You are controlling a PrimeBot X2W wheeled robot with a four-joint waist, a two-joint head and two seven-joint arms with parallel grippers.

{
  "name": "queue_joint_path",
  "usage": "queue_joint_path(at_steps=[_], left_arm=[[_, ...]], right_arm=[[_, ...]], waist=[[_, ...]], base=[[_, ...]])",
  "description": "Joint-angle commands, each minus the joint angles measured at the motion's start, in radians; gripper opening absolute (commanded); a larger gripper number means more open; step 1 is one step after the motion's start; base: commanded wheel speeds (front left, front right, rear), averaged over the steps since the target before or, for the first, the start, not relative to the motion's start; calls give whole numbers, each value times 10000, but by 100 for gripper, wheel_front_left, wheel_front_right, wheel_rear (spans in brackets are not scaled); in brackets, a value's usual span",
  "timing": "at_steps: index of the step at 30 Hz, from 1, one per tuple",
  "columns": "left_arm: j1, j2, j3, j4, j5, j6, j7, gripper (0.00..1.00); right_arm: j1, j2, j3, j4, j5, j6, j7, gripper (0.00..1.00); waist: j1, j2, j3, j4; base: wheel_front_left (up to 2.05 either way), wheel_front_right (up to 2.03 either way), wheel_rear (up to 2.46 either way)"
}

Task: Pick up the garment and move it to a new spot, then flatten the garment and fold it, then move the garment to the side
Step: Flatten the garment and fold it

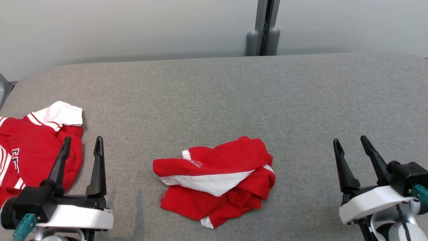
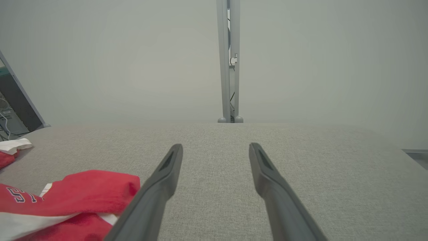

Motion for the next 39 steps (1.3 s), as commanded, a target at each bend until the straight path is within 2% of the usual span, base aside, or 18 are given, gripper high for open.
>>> queue_joint_path(at_steps=[1, 15, 21, 31, 39], left_arm=[[71, 3, 17, 28, -1, -5, -42, 100], [216, 116, -119, 17, 60, 51, 121, 100], [-41, 119, -246, -142, 146, 70, 238, 100], [-537, -126, -616, 94, 142, -160, 291, 100], [-837, -197, -740, 412, 100, -290, 257, 100]], right_arm=[[85, -43, -23, -40, -15, 1, 31, 100], [272, -45, -67, -120, 88, 1, 139, 100], [-196, -39, -87, 401, -43, 1, 397, 100], [-1080, -45, 1559, 2523, 872, 1, 982, 100], [-1281, -48, 3038, 3197, 1578, 1, 1967, 100]], waist=[[0, -1, -67, -9], [0, -1, -252, 18], [0, -1, 29, 213], [0, -1, 702, 679], [0, -1, 931, 734]], base=[[0, 0, 0], [0, 0, 0], [0, 0, 0], [0, 0, 0], [0, 0, 0]])
